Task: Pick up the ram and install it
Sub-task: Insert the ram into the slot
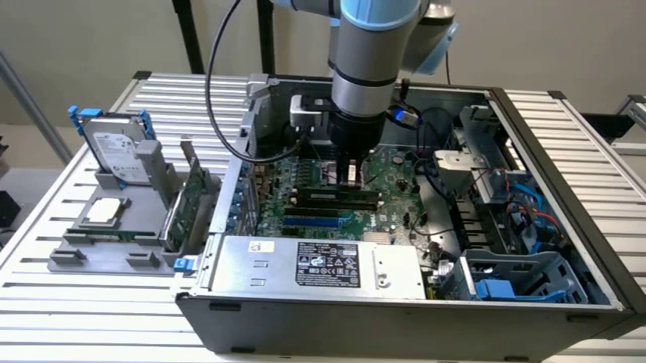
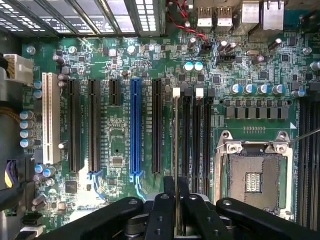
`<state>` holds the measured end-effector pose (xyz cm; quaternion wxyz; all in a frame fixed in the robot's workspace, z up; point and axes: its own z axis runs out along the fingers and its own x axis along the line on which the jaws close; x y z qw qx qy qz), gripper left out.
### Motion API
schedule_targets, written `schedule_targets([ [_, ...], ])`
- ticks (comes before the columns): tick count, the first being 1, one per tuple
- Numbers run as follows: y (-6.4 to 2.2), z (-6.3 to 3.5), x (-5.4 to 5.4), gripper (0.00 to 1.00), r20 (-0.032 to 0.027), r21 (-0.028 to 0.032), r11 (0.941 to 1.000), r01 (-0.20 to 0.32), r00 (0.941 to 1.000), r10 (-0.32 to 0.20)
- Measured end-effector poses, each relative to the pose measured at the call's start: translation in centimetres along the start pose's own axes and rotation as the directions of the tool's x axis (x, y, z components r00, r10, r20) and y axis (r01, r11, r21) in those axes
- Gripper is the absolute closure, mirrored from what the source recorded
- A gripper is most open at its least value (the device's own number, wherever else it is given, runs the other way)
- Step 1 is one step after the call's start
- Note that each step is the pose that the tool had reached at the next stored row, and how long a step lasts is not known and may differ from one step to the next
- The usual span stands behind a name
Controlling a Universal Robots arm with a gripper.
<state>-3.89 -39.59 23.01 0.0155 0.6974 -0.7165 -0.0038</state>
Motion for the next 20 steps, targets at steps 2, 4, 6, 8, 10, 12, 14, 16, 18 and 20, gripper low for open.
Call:
schedule_targets([
  [2,0.01,0.04,-0.06,1.0,-0.0008,0.0005,1.0,0.0,1.0,0.0],
  [4,0.02,0.08,-0.13,1.0,-0.0018,0.001,1.0,0.0,1.0,0.0],
  [6,0.05,0.13,-0.21,1.0,-0.0031,0.0014,1.0,0.0,1.0,0.0],
  [8,0.07,0.19,-0.27,1.0,-0.0051,0.0021,1.0,0.0,1.0,0.0],
  [10,0.08,0.24,-0.3,1.0,-0.0079,0.0026,1.0,0.0,1.0,0.0],
  [12,0.09,0.3,-0.33,1.0,-0.0102,0.0033,1.0,0.0,0.9999,0.0],
  [14,0.1,0.35,-0.35,1.0,-0.0123,0.0036,1.0,0.0,0.9999,0.0],
  [16,0.11,0.43,-0.42,1.0,-0.0139,0.0041,1.0,0.0,0.9999,0.0],
  [18,0.12,0.47,-0.5,1.0,-0.0149,0.0043,1.0,0.0,0.9999,0.001],
  [20,0.13,0.49,-0.57,1.0,-0.0158,0.0043,1.0,0.0,0.9999,0.001],
])
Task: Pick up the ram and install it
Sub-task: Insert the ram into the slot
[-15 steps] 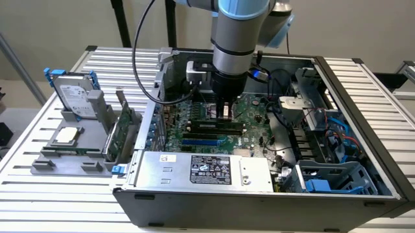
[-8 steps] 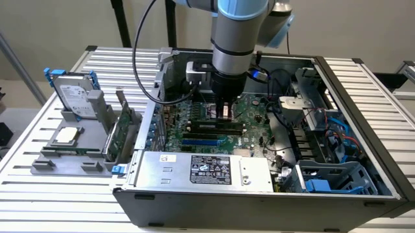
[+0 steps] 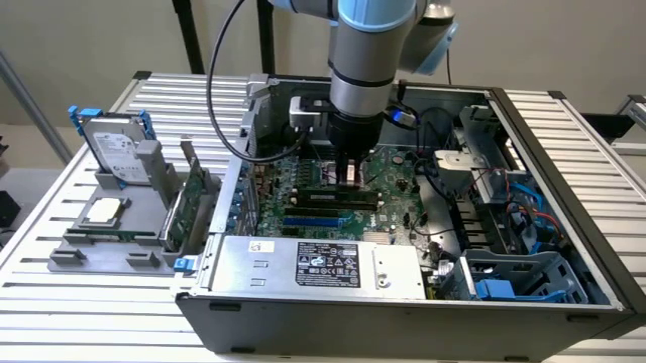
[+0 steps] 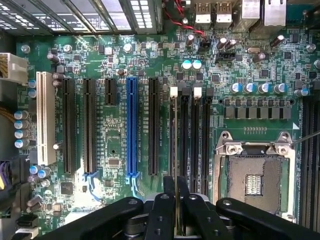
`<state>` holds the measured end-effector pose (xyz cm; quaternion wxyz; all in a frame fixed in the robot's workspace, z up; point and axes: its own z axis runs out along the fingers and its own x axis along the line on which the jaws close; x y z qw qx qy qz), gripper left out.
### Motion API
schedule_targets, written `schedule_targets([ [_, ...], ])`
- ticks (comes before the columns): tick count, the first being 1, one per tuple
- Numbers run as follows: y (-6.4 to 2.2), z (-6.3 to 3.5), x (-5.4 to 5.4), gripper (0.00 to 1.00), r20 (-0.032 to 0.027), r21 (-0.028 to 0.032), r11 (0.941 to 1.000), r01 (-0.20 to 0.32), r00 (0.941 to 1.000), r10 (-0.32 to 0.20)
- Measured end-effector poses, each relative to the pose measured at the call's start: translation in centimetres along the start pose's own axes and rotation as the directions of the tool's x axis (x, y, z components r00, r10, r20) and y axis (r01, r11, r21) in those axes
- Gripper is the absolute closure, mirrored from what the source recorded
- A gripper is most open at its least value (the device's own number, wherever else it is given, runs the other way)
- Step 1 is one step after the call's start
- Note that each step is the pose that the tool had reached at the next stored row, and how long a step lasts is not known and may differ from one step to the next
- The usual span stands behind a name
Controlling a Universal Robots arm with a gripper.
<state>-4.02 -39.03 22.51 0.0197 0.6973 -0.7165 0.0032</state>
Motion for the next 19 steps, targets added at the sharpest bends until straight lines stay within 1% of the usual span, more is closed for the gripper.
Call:
schedule_targets([
  [4,0.03,0.05,-0.11,1.0,-0.0008,0.0002,1.0,0.0,1.0,0.0],
  [7,0.1,0.12,-0.13,1.0,-0.0027,0.0004,1.0,0.0,1.0,0.0],
  [12,0.11,0.28,-0.14,1.0,-0.009,0.0004,1.0,0.0,1.0,0.0],
  [18,0.12,0.4,-0.14,1.0,-0.018,0.0002,1.0,0.0,0.9998,0.0],
  [19,0.13,0.41,-0.13,0.0,-0.0192,0.0003,1.0,-0.001,0.9998,0.001],
])
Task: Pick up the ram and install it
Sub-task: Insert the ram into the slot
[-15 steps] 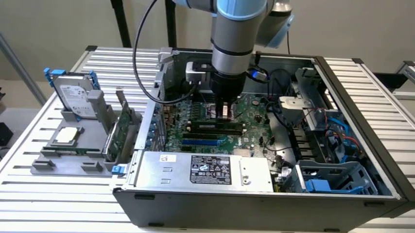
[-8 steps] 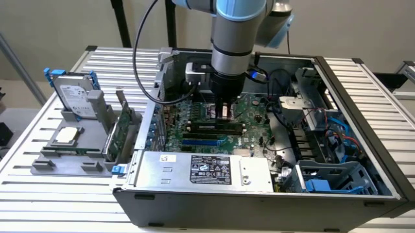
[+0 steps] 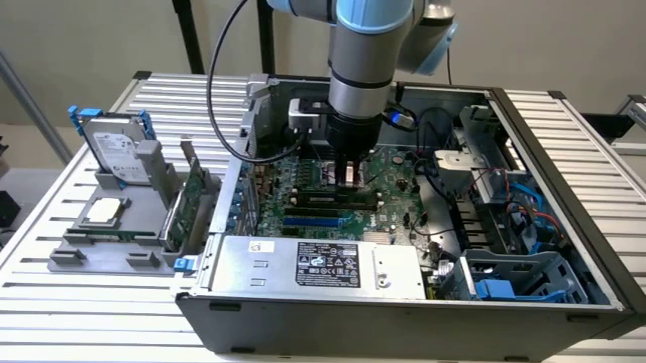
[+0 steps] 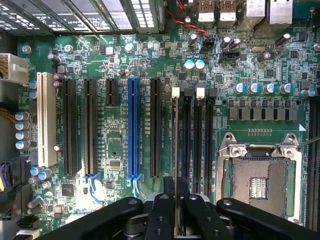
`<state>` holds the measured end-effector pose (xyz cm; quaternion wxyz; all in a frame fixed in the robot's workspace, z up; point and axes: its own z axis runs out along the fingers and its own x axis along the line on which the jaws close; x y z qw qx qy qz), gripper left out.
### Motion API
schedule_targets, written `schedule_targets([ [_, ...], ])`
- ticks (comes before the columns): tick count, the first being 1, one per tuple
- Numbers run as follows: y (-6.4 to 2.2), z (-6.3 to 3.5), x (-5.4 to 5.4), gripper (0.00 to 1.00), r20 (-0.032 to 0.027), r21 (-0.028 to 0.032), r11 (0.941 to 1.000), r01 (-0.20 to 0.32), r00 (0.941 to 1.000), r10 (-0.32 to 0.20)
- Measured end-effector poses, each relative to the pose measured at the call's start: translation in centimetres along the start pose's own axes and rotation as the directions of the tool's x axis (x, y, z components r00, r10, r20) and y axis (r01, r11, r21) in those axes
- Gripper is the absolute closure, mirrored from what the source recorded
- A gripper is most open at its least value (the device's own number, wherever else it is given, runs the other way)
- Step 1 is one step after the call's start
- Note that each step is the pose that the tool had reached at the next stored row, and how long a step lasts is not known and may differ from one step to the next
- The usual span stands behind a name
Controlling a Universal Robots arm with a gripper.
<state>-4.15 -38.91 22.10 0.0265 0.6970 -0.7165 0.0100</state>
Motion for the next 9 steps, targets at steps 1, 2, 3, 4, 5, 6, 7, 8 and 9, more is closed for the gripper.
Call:
schedule_targets([
  [1,0.0,0.0,0.0,0.0,-0.0001,0.0001,1.0,0.0,1.0,0.0],
  [2,0.0,0.01,0.0,0.0,-0.0001,0.0003,1.0,0.0,1.0,0.0],
  [3,-0.01,0.01,-0.01,0.0,0.0001,0.0004,1.0,0.0,1.0,0.0],
  [4,-0.01,0.01,-0.01,0.0,0.0003,0.0004,1.0,0.0,1.0,0.0],
  [5,-0.01,0.01,-0.01,0.0,0.0003,0.0004,1.0,0.0,1.0,0.0],
  [6,-0.01,0.01,-0.01,0.0,0.0002,0.0004,1.0,0.0,1.0,0.0],
  [7,-0.01,0.01,-0.01,0.0,0.0002,0.0004,1.0,0.0,1.0,0.0],
  [8,-0.01,0.01,-0.01,0.0,0.0002,0.0004,1.0,0.0,1.0,0.0],
  [9,-0.01,0.01,-0.01,0.0,0.0001,0.0004,1.0,0.0,1.0,0.0],
])
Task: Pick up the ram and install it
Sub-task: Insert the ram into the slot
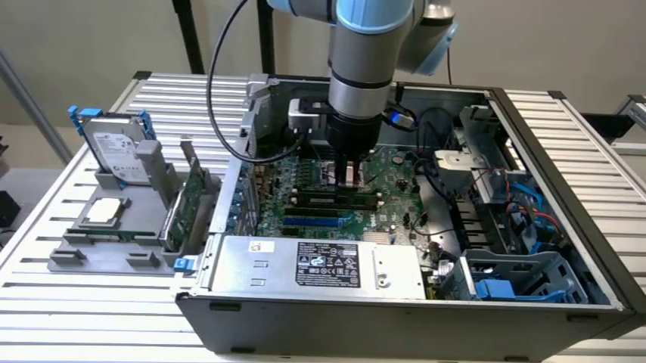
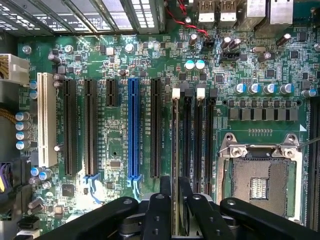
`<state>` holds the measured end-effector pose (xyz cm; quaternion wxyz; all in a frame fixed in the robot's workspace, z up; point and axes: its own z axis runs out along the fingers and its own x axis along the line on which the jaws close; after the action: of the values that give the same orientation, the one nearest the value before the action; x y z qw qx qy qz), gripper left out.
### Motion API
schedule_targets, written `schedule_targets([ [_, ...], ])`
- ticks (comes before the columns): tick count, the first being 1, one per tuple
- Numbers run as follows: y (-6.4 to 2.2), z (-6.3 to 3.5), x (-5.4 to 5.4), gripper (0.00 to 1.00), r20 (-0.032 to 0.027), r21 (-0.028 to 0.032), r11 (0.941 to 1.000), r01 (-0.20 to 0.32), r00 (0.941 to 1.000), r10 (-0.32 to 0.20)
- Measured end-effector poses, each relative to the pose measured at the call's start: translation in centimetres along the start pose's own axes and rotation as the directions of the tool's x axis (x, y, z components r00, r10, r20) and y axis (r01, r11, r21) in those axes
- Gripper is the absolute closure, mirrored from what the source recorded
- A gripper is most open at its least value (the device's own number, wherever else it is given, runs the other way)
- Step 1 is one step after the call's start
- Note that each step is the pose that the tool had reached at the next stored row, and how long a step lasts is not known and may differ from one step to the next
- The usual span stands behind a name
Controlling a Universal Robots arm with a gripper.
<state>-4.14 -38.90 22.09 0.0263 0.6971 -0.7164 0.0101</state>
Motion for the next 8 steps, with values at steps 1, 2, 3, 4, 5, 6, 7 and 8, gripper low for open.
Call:
schedule_targets([
  [1,0.0,0.0,0.0,0.0,0.0,0.0,1.0,0.0,1.0,0.0],
  [2,0.0,-0.03,0.0,0.0,-0.0001,-0.0001,1.0,0.0,1.0,0.0],
  [3,0.0,-0.11,0.0,0.0,-0.0002,-0.0001,1.0,0.0,1.0,0.0],
  [4,0.01,-0.25,0.0,0.0,0.0001,0.0,1.0,0.0,1.0,0.0],
  [5,0.01,-0.45,0.0,0.0,-0.0002,-0.0001,1.0,0.0,1.0,0.0],
  [6,0.02,-0.71,0.0,0.0,-0.0001,0.0,1.0,0.0,1.0,0.0],
  [7,0.03,-0.99,0.1,0.0,0.0001,0.0,1.0,0.0,1.0,0.0],
  [8,0.04,-1.29,0.1,0.0,-0.0001,0.0,1.0,0.0,1.0,0.0],
])
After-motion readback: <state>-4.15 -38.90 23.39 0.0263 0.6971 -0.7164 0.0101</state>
